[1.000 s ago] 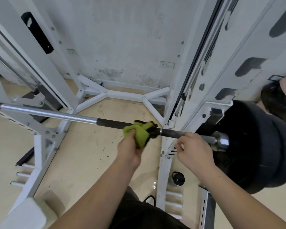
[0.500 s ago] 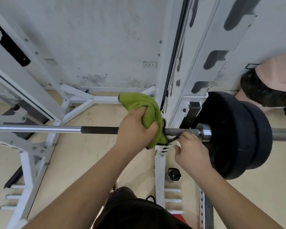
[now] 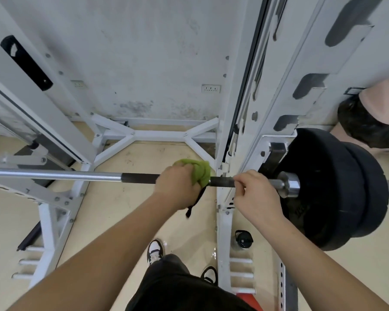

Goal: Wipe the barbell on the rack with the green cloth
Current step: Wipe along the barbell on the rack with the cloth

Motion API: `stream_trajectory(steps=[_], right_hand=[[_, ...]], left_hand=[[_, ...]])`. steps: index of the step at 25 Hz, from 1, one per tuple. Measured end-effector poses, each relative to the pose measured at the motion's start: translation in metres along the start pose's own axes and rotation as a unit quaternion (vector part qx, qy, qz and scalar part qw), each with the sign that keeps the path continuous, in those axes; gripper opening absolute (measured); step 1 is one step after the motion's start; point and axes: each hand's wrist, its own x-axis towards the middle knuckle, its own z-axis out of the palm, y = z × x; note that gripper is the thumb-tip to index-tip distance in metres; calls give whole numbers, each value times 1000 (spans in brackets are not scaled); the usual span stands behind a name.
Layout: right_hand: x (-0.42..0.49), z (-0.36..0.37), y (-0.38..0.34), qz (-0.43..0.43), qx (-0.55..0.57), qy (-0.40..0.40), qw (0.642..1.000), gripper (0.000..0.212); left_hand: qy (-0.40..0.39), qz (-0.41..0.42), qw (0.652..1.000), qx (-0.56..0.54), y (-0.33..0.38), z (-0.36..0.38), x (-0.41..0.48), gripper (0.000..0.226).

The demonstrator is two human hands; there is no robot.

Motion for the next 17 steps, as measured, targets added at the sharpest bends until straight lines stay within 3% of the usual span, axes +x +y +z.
stream_trajectory(steps=[2, 5, 6, 8, 10, 12, 14, 17], right_hand=[[3, 5, -8, 6, 16, -5, 1000, 22], [11, 6, -18, 32, 66, 7, 997, 20], [14, 6, -23, 37, 77, 13, 996, 19], [20, 8, -38, 30, 100, 0, 995, 18], [27, 22, -69, -2, 140, -47, 989, 17], [30, 42, -114, -16, 203, -127, 971, 13], [31, 59, -166, -1, 303, -234, 924, 26], [38, 91, -236, 6, 360, -329, 873, 37]], left_hand=[[41, 44, 997, -56, 21, 8, -7, 20], [-1, 174, 972, -155, 39, 20, -31, 29], [-16, 168, 967, -193, 27, 15, -37, 28], [-36, 42, 951, -305, -17, 3, -49, 26], [-26, -121, 887, -446, -66, -15, -59, 24], [0, -194, 789, -583, -104, -36, -62, 31], [8, -202, 718, -666, -141, -57, -66, 42], [-2, -182, 666, -724, -207, -88, -77, 49]])
